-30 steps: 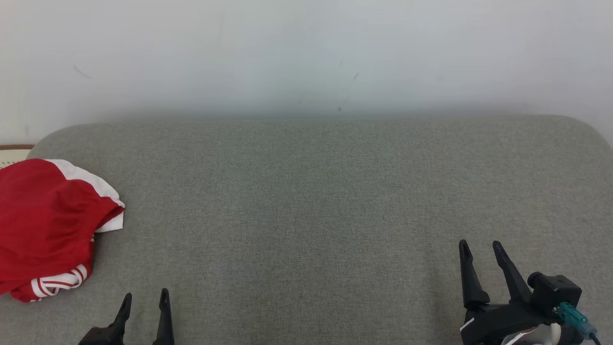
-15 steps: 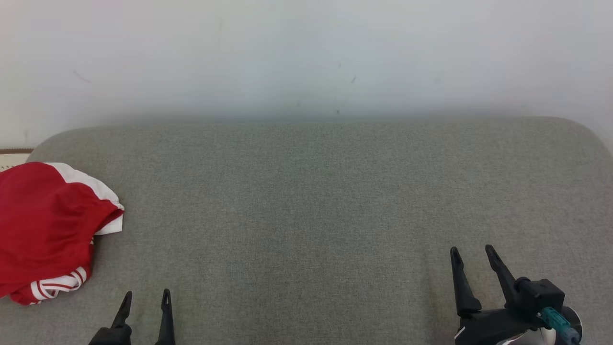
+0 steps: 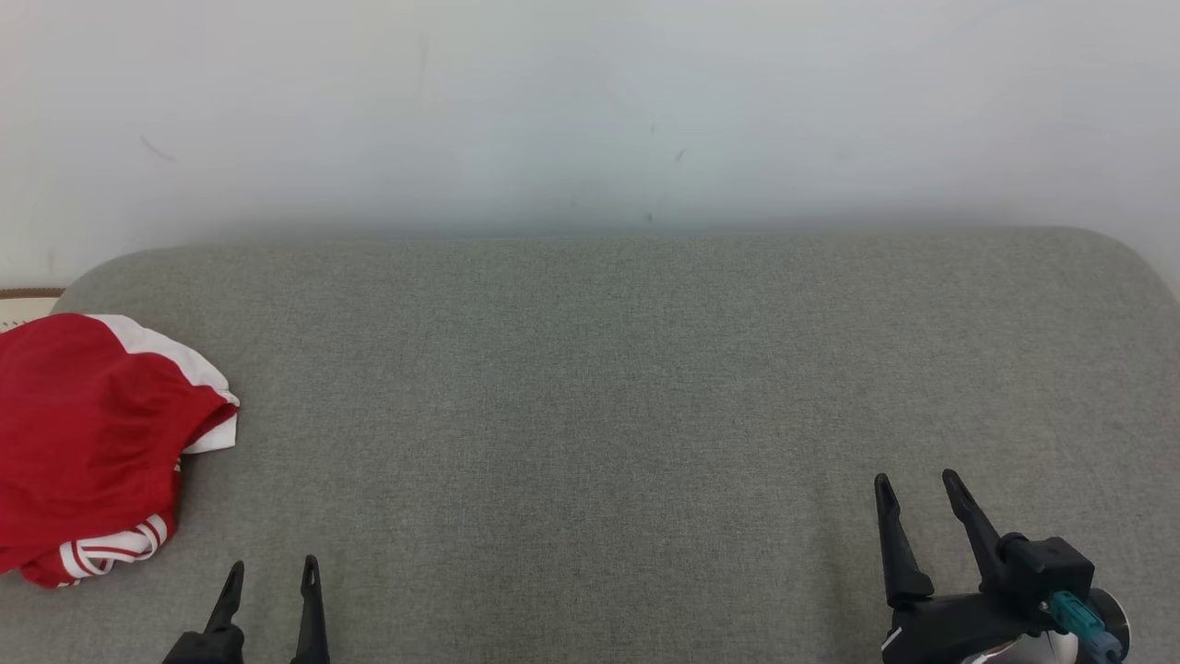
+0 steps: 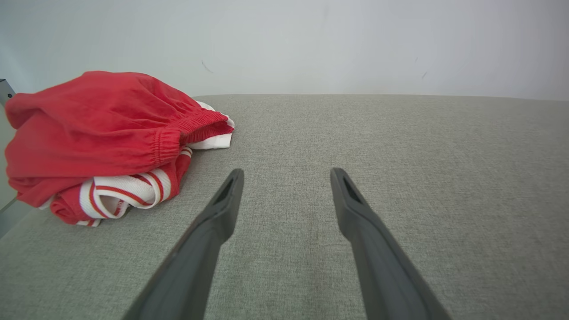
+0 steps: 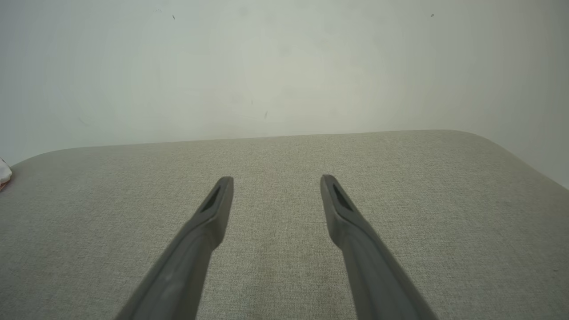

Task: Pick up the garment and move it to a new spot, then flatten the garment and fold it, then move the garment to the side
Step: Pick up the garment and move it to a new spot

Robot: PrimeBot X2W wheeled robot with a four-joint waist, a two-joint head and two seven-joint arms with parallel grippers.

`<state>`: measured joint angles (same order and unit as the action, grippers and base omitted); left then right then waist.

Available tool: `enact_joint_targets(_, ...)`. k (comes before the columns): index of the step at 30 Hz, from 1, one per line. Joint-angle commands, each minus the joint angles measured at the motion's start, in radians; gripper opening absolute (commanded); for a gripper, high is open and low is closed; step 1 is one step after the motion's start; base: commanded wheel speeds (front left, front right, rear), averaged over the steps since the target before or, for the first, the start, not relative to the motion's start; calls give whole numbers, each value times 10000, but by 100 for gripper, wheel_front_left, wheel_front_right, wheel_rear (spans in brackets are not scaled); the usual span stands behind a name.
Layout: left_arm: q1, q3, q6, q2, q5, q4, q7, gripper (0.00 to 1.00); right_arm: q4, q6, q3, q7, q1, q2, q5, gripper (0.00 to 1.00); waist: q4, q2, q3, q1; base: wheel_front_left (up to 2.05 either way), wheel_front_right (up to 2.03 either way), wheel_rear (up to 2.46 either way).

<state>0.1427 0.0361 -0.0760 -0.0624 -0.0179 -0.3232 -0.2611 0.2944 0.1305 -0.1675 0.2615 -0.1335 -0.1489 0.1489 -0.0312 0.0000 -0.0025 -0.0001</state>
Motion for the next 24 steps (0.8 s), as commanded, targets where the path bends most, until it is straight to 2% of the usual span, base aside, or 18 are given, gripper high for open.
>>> enact_joint_targets(1, -105, 63, -25, -25, -40, 10, -64, 100, -33, 4, 8, 53, 78, 26, -58, 100, 9, 0, -3, 1, 0, 0, 0)
enact_joint_targets(10, -108, 169, -68, 9, -72, 37, -64, 100, -117, 4, -150, 53, 62, -4, 56, 100, 455, 0, 19, 1, 0, 0, 0)
enact_joint_targets(24, -250, 672, -123, -25, -124, 94, -57, 100, -79, 4, -1332, 54, -389, 77, 394, 100, 2235, 0, 242, 1, 0, 0, 0)
